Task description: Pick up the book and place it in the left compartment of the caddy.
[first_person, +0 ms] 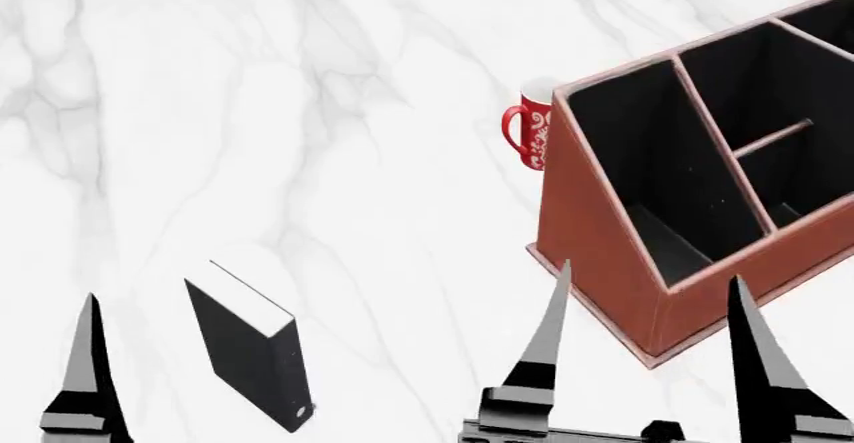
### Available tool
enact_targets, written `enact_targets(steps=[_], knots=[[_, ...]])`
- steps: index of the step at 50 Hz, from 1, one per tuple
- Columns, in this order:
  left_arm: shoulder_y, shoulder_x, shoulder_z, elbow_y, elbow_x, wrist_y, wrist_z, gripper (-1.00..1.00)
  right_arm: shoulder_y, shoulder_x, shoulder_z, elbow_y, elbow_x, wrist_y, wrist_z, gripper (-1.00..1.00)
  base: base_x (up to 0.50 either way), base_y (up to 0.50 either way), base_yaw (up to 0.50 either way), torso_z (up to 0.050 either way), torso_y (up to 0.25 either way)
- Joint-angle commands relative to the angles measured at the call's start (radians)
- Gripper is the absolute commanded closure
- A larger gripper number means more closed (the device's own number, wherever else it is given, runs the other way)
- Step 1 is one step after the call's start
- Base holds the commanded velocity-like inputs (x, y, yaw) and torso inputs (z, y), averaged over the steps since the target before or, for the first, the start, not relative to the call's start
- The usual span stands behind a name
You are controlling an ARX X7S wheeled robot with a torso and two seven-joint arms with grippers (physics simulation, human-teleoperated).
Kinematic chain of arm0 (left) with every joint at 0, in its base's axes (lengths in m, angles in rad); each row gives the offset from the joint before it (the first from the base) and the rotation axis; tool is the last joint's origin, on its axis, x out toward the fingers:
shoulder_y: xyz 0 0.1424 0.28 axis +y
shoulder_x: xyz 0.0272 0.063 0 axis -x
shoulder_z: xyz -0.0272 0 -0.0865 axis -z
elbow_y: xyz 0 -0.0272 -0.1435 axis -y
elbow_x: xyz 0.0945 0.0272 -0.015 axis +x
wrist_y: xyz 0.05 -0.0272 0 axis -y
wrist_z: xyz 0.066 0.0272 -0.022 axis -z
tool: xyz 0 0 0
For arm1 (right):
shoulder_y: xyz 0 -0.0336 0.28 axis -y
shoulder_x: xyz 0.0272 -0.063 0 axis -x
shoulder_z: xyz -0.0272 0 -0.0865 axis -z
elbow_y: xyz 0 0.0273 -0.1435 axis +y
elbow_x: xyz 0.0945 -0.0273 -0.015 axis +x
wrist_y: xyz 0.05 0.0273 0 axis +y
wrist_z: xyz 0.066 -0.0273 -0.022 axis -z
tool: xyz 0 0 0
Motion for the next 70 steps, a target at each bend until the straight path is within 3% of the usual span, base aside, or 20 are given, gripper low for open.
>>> enact_targets(steps=[1, 17, 31, 53, 55, 56, 70], knots=[[-0.036, 0.005, -0.059, 0.061, -0.027, -0.043, -0.012, -1.00, 0.013, 0.002, 0.137, -0.134, 0.034, 0.067, 0.042, -1.00, 0.00, 0.00, 0.00, 0.000, 0.000], [-0.034, -0.011, -0.059, 0.072, -0.049, -0.046, -0.031, -1.00, 0.000, 0.036, 0.258, -0.179, 0.098, 0.089, 0.081, -1.00, 0.00, 0.00, 0.00, 0.000, 0.000], [-0.034, -0.022, -0.049, 0.068, -0.060, -0.042, -0.048, -1.00, -0.010, 0.059, 0.217, -0.156, 0.106, 0.059, 0.077, -1.00, 0.01, 0.00, 0.00, 0.000, 0.000], [-0.038, -0.041, -0.036, 0.081, -0.077, -0.053, -0.075, -1.00, -0.005, 0.073, 0.192, -0.151, 0.142, 0.066, 0.096, -1.00, 0.48, 0.00, 0.00, 0.000, 0.000], [-0.037, -0.042, -0.035, 0.077, -0.078, -0.050, -0.077, -1.00, -0.012, 0.068, 0.200, -0.150, 0.156, 0.040, 0.091, -1.00, 0.00, 0.00, 0.00, 0.000, 0.008], [-0.034, -0.043, -0.034, 0.074, -0.078, -0.044, -0.078, -1.00, -0.010, 0.043, 0.244, -0.147, 0.257, 0.023, 0.071, -1.00, 0.00, 0.00, 0.00, 0.000, 0.000], [-0.034, -0.053, -0.032, 0.069, -0.091, -0.038, -0.091, -1.00, -0.016, 0.067, 0.208, -0.131, 0.252, 0.014, 0.075, -1.00, 0.00, -0.23, 0.00, 0.000, 0.000]])
